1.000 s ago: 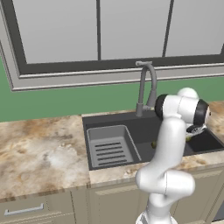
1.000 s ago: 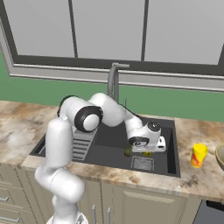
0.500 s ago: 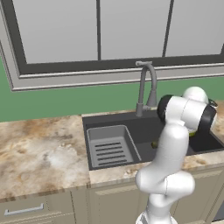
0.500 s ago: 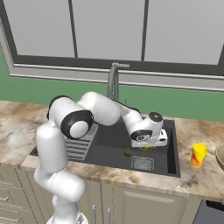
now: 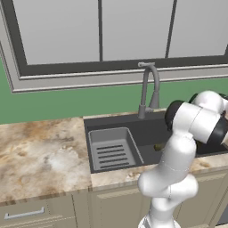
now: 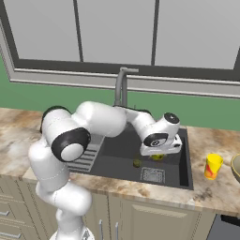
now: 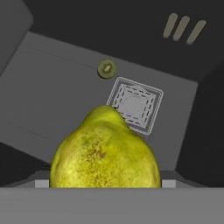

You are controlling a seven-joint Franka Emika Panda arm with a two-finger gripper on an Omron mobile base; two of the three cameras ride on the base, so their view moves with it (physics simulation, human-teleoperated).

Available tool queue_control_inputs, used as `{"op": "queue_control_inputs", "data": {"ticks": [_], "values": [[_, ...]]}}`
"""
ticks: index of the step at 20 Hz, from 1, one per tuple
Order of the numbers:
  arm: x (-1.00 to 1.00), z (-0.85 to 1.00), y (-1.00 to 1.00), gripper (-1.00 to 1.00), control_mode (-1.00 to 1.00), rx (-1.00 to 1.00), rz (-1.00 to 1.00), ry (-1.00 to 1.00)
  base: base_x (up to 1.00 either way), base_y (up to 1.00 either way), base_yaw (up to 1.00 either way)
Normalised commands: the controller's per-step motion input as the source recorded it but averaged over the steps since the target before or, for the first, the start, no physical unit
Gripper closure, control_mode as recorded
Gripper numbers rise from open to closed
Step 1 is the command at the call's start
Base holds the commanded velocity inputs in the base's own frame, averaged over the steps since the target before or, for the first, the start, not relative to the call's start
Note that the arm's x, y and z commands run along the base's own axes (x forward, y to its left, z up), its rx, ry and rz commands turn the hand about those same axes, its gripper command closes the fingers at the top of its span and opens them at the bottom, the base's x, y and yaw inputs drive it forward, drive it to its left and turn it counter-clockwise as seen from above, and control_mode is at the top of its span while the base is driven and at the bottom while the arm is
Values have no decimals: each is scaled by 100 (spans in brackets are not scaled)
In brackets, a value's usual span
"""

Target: Remove the pear and kiwi from the sink. Then move the bowl and cup from the counter to the sink for washing.

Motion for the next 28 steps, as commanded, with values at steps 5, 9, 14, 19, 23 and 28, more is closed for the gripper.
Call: {"op": "queue_control_inputs", "data": {"ticks": [5,9,14,19,23,28], "values": [[-31,48,3,100,-100,5,5,13,0,0,0],[-35,47,6,100,-100,4,2,8,0,0,0],[-44,36,10,100,-100,2,0,-2,0,0,0],[-50,25,18,100,-100,0,-2,-21,0,0,0],[-43,31,23,100,-100,0,-6,-28,0,0,0],[-34,35,24,100,-100,-6,-11,-17,0,0,0]]}}
